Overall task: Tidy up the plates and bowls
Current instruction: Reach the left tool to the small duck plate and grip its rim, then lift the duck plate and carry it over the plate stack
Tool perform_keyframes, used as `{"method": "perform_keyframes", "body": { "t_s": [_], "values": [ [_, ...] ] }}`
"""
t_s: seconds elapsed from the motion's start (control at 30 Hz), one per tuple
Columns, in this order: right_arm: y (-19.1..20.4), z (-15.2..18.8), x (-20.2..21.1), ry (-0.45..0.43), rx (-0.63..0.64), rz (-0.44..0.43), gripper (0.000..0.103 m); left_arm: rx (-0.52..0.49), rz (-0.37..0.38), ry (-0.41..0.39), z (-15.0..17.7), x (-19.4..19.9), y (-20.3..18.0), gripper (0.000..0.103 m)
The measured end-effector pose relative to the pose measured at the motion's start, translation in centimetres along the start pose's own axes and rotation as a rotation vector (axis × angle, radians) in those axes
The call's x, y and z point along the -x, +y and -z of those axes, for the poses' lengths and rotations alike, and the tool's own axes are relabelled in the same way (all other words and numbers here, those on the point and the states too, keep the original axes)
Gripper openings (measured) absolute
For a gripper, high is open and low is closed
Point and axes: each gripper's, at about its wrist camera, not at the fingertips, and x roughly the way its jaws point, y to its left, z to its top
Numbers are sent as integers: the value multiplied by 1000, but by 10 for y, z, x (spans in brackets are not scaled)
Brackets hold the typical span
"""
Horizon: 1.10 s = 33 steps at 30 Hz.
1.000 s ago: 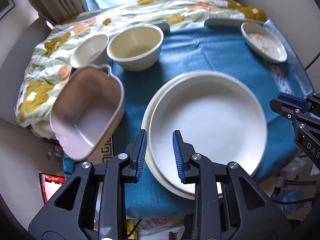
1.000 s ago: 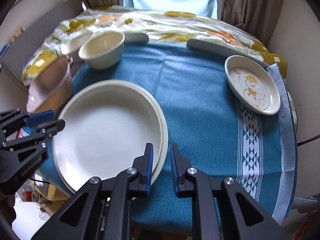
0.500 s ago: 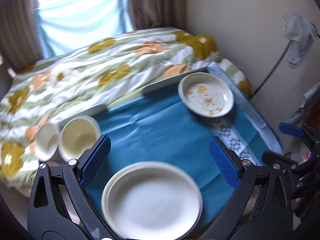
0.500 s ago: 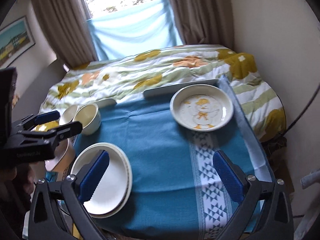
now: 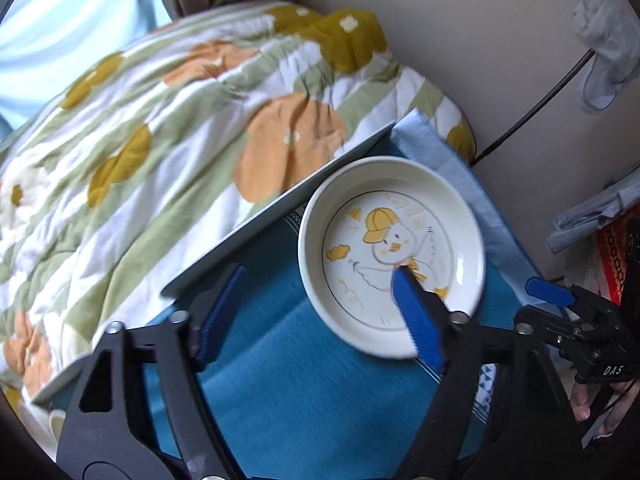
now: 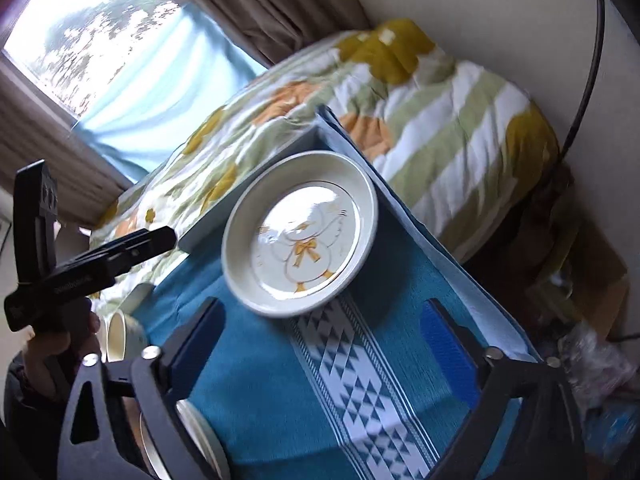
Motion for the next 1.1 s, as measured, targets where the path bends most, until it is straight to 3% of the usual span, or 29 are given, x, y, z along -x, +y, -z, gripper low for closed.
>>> {"method": "perform_keyframes", "body": {
  "t_s": [0.2,0.33,0.4,0.53,0.6,0.67,1.1],
  "values": [
    [-10,-17,-42,44,-50,4,53,-2,40,104,-13,-57,7,33],
    [-12,-23,-53,52,-60,7,45,-7,53,140,-12,-74,10,29],
    [-13,-24,-56,46,-64,14,38,-5,61,143,-11,-77,11,20],
    [-18,-25,-62,46,-80,28,32,6,82,137,-12,-76,14,18],
    [-21,-28,-67,51,-85,30,18,8,82,134,-12,-76,15,17],
    [-23,-29,-71,59,-86,37,14,9,75,133,-12,-75,15,17],
    [-14,-32,-57,46,4,43,14,1,1,73,-6,-39,0,16]
  ]
}}
